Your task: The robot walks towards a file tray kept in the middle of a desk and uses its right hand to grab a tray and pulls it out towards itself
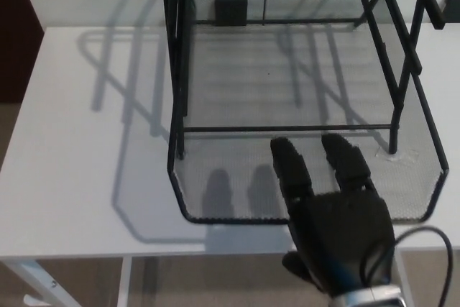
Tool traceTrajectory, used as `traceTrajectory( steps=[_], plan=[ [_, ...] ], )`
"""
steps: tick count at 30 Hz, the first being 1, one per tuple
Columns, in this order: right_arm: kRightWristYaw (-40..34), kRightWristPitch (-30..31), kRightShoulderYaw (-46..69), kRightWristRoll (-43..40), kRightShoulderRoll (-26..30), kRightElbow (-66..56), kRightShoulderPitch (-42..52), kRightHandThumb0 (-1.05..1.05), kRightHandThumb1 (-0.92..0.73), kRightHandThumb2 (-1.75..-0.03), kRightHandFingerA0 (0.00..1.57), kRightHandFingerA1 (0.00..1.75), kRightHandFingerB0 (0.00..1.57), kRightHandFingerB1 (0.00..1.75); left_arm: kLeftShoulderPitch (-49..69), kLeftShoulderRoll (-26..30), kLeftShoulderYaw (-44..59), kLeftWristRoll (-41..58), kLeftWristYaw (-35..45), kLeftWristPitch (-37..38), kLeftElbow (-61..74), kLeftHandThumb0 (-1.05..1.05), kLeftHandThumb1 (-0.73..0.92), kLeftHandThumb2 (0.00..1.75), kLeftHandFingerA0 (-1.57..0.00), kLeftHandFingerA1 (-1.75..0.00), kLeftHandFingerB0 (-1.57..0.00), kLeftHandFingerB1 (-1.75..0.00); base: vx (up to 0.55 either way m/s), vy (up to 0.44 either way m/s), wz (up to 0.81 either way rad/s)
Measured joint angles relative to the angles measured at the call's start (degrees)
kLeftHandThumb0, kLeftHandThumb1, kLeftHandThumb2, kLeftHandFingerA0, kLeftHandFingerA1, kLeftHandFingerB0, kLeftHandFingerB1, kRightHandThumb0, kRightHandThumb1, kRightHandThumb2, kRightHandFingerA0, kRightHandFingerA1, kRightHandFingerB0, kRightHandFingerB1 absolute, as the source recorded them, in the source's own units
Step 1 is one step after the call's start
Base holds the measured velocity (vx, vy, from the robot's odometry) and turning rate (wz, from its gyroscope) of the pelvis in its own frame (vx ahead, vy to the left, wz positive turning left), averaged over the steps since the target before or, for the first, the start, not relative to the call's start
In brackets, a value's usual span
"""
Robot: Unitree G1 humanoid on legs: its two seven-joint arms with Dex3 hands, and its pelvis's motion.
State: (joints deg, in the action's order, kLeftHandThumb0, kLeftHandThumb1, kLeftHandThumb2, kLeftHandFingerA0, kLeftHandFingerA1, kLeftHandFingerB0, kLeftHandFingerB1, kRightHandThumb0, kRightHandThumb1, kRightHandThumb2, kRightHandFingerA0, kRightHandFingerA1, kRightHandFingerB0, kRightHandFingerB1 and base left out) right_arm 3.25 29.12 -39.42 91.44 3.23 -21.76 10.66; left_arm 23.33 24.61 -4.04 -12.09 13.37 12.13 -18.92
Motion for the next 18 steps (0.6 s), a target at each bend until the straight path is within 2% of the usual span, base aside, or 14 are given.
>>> traceTrajectory(
  steps=[1,2,3,6,7,8,9,10,11,12,13,17,18],
  plan=[
    [0.1,-0.18,-0.06,0.39,0.39,-0.7,0.57,-0.36,-0.05,-0.76,0.05,0.57,0.0,0.51,-0.01,0.01,0.0,-0.04,0.0,0.0,0.0,-0.77,0.73,0.64,-0.63,-0.39,-0.46,-0.35,0.0,0.0,0.0],
    [0.13,-0.35,-0.16,0.71,0.74,-1.31,1.13,-0.36,-0.05,-0.76,0.05,0.57,0.0,0.51,-0.01,0.02,0.0,-0.06,0.0,0.0,0.0,-0.77,0.73,0.64,-0.63,-0.39,-0.46,-0.35,0.0,0.0,0.0],
    [0.14,-0.58,-0.4,1.1,1.25,-2.22,2.37,-0.36,-0.05,-0.76,0.05,0.56,0.0,0.51,0.02,0.02,0.01,-0.07,0.0,0.0,-0.04,-0.77,0.59,0.95,-0.56,-0.53,-0.41,-0.48,0.0,0.0,0.0],
    [0.12,-1.18,-0.18,1.68,2.34,-4.23,3.26,-0.36,-0.05,-0.76,0.05,0.56,0.0,0.5,0.08,0.06,0.01,-0.08,0.03,0.0,-0.16,-0.78,0.6,0.96,-0.57,-0.53,-0.4,-0.48,0.0,0.0,0.0],
    [0.11,-1.32,-0.12,1.76,2.67,-4.69,3.47,-0.36,-0.06,-0.77,0.05,0.57,0.0,0.51,0.09,0.06,0.01,-0.09,0.03,0.0,-0.17,-0.78,0.6,0.95,-0.56,-0.53,-0.4,-0.48,0.0,0.0,0.0],
    [0.09,-1.51,-0.06,1.81,3.02,-5.19,3.71,-0.69,-0.42,-0.8,0.03,0.5,0.08,0.45,0.09,0.07,0.01,-0.09,0.03,0.0,-0.18,-0.78,0.6,0.95,-0.56,-0.53,-0.4,-0.48,0.0,0.0,0.0],
    [0.08,-1.65,0.03,1.85,3.41,-5.68,4.0,-0.78,-0.45,-0.54,0.01,0.52,0.12,0.39,0.08,0.07,0.01,-0.09,0.04,0.0,-0.19,-0.78,0.6,0.96,-0.56,-0.53,-0.4,-0.48,0.0,0.0,0.0],
    [0.03,-1.75,0.14,1.86,3.77,-6.09,4.37,-0.65,-0.39,-0.8,0.02,0.47,0.06,0.46,0.09,0.07,0.01,-0.09,0.04,0.0,-0.19,-0.78,0.6,0.96,-0.57,-0.53,-0.39,-0.48,0.0,0.0,0.0],
    [0.0,-1.86,0.24,1.86,4.08,-6.4,4.71,-0.79,-0.45,-0.54,0.01,0.54,0.12,0.39,0.08,0.07,0.0,-0.09,0.05,0.0,-0.19,-0.78,0.59,0.95,-0.57,-0.53,-0.4,-0.48,0.0,0.0,0.0],
    [-0.03,-2.0,0.35,1.86,4.4,-6.81,5.05,-0.36,-0.06,-0.77,0.05,0.57,0.0,0.51,0.09,0.07,0.01,-0.09,0.05,0.0,-0.18,-0.77,0.59,0.95,-0.57,-0.53,-0.4,-0.48,0.0,0.0,0.0],
    [-0.09,-2.13,0.46,1.86,4.67,-7.19,5.39,-0.8,-0.46,-0.54,0.01,0.55,0.11,0.4,0.09,0.07,0.01,-0.09,0.06,0.0,-0.16,-0.78,0.6,0.95,-0.57,-0.53,-0.4,-0.48,0.0,0.0,0.0],
    [-0.5,-2.82,0.94,1.89,5.97,-8.82,7.35,-0.8,-0.45,-0.54,0.0,0.55,0.11,0.4,0.07,0.08,0.0,-0.12,0.06,0.0,-0.19,-0.78,0.6,0.95,-0.56,-0.53,-0.4,-0.47,0.0,0.0,0.0],
    [-0.62,-3.06,1.03,1.91,6.18,-9.15,7.78,-0.81,-0.46,-0.54,0.0,0.56,0.11,0.41,0.06,0.08,0.0,-0.12,0.06,0.0,-0.21,-0.77,0.73,0.64,-0.63,-0.39,-0.45,-0.35,0.0,0.0,0.0]
  ],
)
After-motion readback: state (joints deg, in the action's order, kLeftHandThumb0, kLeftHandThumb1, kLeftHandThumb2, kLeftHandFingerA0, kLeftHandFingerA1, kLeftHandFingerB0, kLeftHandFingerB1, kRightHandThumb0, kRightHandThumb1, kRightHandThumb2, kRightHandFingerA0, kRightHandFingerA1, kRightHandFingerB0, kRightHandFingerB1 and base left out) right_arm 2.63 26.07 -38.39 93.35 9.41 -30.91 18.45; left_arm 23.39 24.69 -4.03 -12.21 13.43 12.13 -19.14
